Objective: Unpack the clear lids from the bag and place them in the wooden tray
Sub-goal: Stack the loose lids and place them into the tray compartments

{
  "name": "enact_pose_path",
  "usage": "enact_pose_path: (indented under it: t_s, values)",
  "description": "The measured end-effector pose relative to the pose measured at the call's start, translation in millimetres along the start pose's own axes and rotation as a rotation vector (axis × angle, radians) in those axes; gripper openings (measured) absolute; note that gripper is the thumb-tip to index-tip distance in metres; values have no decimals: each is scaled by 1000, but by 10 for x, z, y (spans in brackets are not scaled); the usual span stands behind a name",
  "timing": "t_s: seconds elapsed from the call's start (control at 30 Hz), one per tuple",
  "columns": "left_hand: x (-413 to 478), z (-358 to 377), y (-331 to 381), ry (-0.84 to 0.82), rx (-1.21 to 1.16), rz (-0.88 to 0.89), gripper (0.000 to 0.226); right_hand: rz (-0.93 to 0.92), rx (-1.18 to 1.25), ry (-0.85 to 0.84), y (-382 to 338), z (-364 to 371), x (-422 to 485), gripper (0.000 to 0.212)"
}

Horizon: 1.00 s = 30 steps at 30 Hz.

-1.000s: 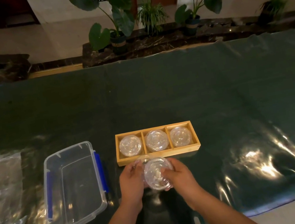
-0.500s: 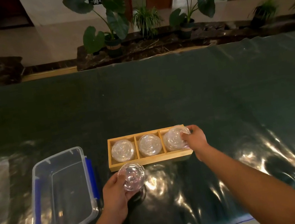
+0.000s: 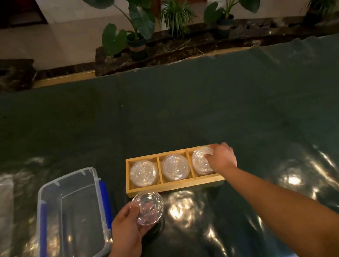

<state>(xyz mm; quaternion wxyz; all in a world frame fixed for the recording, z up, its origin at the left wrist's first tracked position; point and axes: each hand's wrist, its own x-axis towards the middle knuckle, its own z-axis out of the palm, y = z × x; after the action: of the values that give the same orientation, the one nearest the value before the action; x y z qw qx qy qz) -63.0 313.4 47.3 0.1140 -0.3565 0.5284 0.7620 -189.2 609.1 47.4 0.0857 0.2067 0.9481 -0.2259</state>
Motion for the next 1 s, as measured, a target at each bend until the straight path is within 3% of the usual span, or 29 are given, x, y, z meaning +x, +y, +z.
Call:
enact_pose_path:
  t_s: [0.43,0.6,0.77,0.83,0.97,1.0]
  values:
    - [9,73,-45,-33,11,-10,19,-64,-168,-1,34,22,35,39]
    - [-11,47,-48,-57,16,-18,19,-30,25,50,66,-27,-54,41]
    - [-87,73,2,-79,-8,-25,19,-178,304,132,-36,-41,-448,28]
    - [-117,123,28,-95,-17,-32,18,-248,451,59,-150,-18,-691,21]
    - [-187,232,103,-124,-29,-19,21,-280,643,-407,-432,39,-1138,32]
    - [-203,247,123,-128,-33,-12,22,-284,645,-458,-488,76,-1213,33]
